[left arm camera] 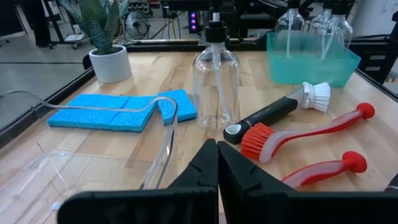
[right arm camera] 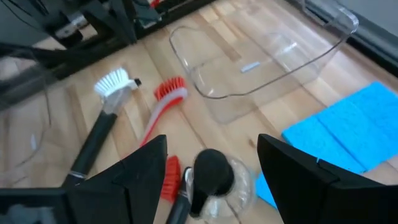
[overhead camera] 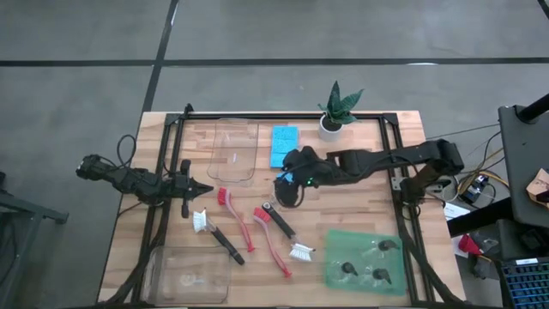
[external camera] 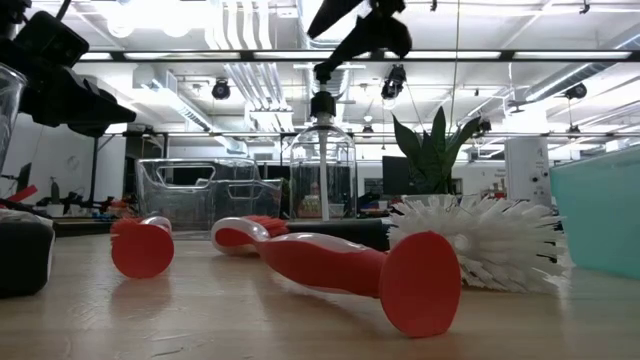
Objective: Pick & Place Kitchen Sink Supplies
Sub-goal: Put the sprayer bottle into the green bin
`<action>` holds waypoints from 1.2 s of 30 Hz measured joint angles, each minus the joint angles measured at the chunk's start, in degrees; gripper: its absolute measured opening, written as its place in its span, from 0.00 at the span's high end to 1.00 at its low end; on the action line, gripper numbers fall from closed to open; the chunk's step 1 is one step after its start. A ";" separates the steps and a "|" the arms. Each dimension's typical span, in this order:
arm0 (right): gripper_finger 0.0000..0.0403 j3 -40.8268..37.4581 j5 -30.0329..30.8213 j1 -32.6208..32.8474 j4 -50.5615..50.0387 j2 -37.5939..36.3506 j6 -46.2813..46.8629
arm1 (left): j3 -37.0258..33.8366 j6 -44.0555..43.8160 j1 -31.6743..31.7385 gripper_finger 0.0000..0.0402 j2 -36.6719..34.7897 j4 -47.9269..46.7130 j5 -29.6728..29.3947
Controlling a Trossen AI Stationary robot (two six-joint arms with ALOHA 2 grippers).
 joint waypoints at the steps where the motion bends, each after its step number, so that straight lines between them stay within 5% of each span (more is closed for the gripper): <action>1: 0.39 -0.02 -0.04 0.02 0.11 0.44 -0.02 | 0.00 0.00 0.01 1.00 0.00 0.00 0.00; 21: 0.46 -0.02 0.00 0.22 0.52 4.09 0.56 | 0.00 0.00 0.00 1.00 0.09 0.00 -0.02; 36: 0.79 -0.02 0.00 0.33 0.36 4.11 0.89 | 0.00 0.00 -0.01 1.00 0.09 0.00 -0.02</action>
